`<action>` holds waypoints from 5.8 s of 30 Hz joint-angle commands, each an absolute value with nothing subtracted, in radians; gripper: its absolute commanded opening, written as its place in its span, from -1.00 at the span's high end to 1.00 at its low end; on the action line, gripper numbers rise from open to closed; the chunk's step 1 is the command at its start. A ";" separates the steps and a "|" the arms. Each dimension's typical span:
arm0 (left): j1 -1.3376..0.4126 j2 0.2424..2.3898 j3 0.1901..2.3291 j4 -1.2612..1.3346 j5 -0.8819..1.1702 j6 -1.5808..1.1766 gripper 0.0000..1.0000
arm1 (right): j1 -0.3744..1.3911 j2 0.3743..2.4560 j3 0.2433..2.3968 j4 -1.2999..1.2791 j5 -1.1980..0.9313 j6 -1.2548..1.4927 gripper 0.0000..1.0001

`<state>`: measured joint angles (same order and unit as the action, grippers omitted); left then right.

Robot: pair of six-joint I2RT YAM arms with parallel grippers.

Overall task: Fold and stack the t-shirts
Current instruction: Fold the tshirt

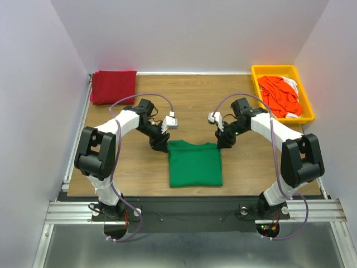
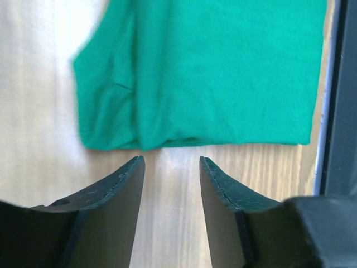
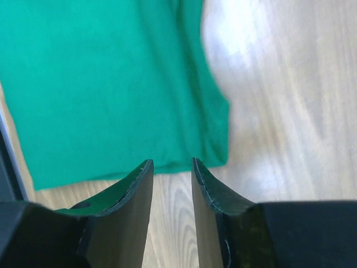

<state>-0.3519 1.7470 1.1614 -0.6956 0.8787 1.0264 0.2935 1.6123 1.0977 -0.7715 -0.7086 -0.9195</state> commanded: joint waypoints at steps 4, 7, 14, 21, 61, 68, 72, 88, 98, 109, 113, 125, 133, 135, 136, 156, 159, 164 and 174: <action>-0.472 1.703 1.302 -0.543 0.832 0.899 -0.13 | 0.272 1.826 1.340 -0.758 -0.868 -0.680 0.28; -0.523 1.749 1.331 -0.503 0.798 0.878 -0.13 | 0.261 1.920 1.466 -0.752 -0.914 -0.614 0.32; -0.612 1.856 1.371 -0.419 0.762 0.839 -0.13 | 0.259 2.094 1.631 -0.732 -1.003 -0.448 0.38; -0.675 1.916 1.356 -0.367 0.716 0.825 -0.10 | 0.259 2.151 1.615 -0.712 -1.026 -0.416 0.40; -0.756 1.810 1.396 -0.494 0.626 0.842 1.00 | 0.364 2.273 1.387 -0.546 -1.121 -0.271 0.46; -0.756 1.821 1.468 -0.531 0.588 0.877 1.00 | 0.365 2.273 1.356 -0.543 -1.120 -0.284 0.46; -0.752 1.838 1.517 -0.548 0.572 0.899 1.00 | 0.365 2.278 1.353 -0.543 -1.126 -0.285 0.47; -0.738 1.891 1.600 -0.565 0.535 0.957 1.00 | 0.365 2.270 1.347 -0.545 -1.132 -0.295 0.47; -0.735 1.870 1.552 -0.558 0.583 0.979 1.00 | 0.364 2.171 1.462 -0.555 -1.003 -0.302 0.40; -0.735 1.833 1.513 -0.561 0.584 0.982 1.00 | 0.359 2.143 1.612 -0.575 -0.894 -0.308 0.30; -0.736 1.839 1.517 -0.557 0.580 0.979 1.00 | 0.356 2.195 1.640 -0.575 -0.925 -0.301 0.38; -0.719 1.907 1.588 -0.548 0.543 0.985 1.00 | 0.365 2.289 1.499 -0.578 -1.029 -0.302 0.51; -0.712 1.971 1.565 -0.494 0.528 1.017 1.00 | 0.364 2.269 1.488 -0.581 -1.026 -0.310 0.53; -0.710 1.976 1.534 -0.457 0.523 1.019 1.00 | 0.362 2.261 1.509 -0.581 -0.994 -0.314 0.52; -0.712 1.977 1.522 -0.442 0.522 1.019 1.00 | 0.362 2.249 1.520 -0.580 -0.936 -0.319 0.49; -0.623 1.801 1.560 -0.525 0.688 0.908 -0.01 | 0.244 1.988 1.701 -0.580 -0.541 -0.342 -0.06; -0.559 1.764 1.536 -0.535 0.736 0.850 -0.01 | 0.212 1.921 1.626 -0.614 -0.629 -0.344 -0.06; -0.437 1.778 1.483 -0.525 0.821 0.759 -0.02 | 0.198 1.870 1.508 -0.643 -0.738 -0.356 -0.14; -0.370 1.856 1.436 -0.480 0.882 0.647 -0.01 | 0.195 1.945 1.450 -0.638 -0.779 -0.399 -0.25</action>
<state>-0.3813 1.8446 1.4570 -0.4973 0.8181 0.7094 0.1913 1.9278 1.4372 -0.6441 -0.7376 -0.3679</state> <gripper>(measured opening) 0.506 0.619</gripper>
